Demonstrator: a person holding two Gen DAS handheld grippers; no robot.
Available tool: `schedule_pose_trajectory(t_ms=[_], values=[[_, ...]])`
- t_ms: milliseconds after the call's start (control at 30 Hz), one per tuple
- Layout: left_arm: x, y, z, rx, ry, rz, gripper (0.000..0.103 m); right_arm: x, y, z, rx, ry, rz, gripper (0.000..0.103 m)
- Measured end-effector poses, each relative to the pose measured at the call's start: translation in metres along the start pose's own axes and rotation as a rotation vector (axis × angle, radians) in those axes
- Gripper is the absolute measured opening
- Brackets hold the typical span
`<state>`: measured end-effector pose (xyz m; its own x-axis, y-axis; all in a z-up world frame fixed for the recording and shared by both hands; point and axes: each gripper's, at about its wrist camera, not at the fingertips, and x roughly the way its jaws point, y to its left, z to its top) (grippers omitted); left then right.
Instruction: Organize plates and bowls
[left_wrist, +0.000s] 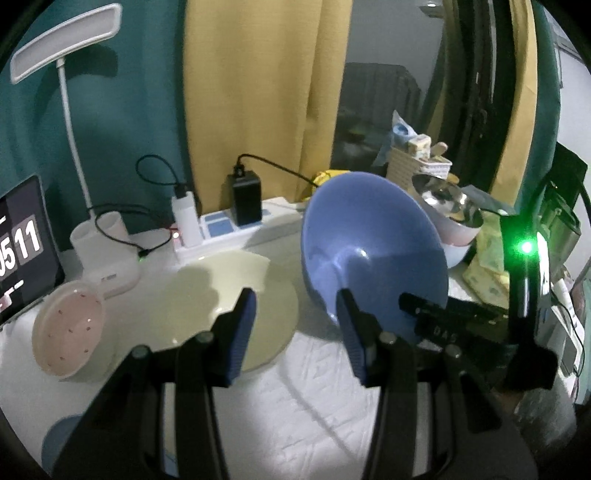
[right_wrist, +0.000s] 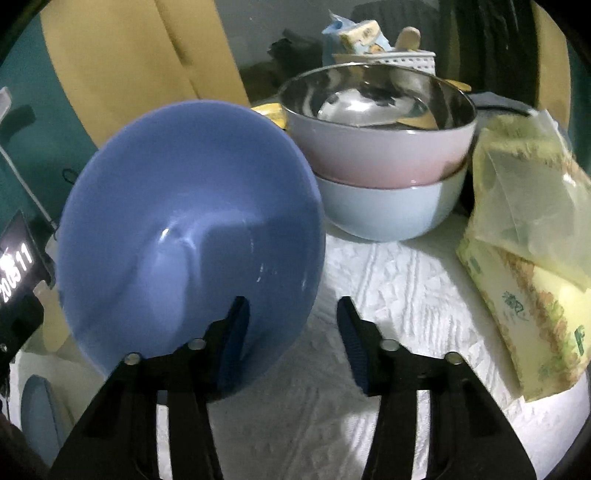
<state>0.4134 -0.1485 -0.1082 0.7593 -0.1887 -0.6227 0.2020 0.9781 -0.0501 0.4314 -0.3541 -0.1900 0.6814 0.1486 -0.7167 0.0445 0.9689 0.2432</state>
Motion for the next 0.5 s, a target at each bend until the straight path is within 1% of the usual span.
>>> schedule_pose_trajectory(t_ms=[33,167,300,333,367,433,500], values=[[0.002,-0.002,0.001,0.008,-0.001,0.002,0.047,0.001,-0.002,-0.001,0.003,0.001,0.0,0.042],[0.01,-0.011,0.004,0.026,-0.004,0.002,0.046,0.003,-0.01,-0.003,0.023,0.0,0.022,0.028],[0.02,-0.019,0.005,0.044,0.0,0.022,0.045,-0.001,-0.016,-0.005,0.029,-0.013,0.055,0.023],[0.022,-0.021,0.005,0.051,0.003,0.022,0.04,-0.002,-0.017,-0.005,0.027,-0.016,0.061,0.023],[0.023,-0.022,0.005,0.058,0.003,0.023,0.039,-0.003,-0.017,-0.006,0.026,-0.018,0.069,0.021],[0.026,-0.025,0.004,0.069,0.006,0.022,0.025,-0.005,-0.018,-0.007,0.024,-0.023,0.079,0.02],[0.028,-0.028,0.003,0.074,0.015,0.017,0.021,-0.008,-0.019,-0.008,0.025,-0.029,0.09,0.018]])
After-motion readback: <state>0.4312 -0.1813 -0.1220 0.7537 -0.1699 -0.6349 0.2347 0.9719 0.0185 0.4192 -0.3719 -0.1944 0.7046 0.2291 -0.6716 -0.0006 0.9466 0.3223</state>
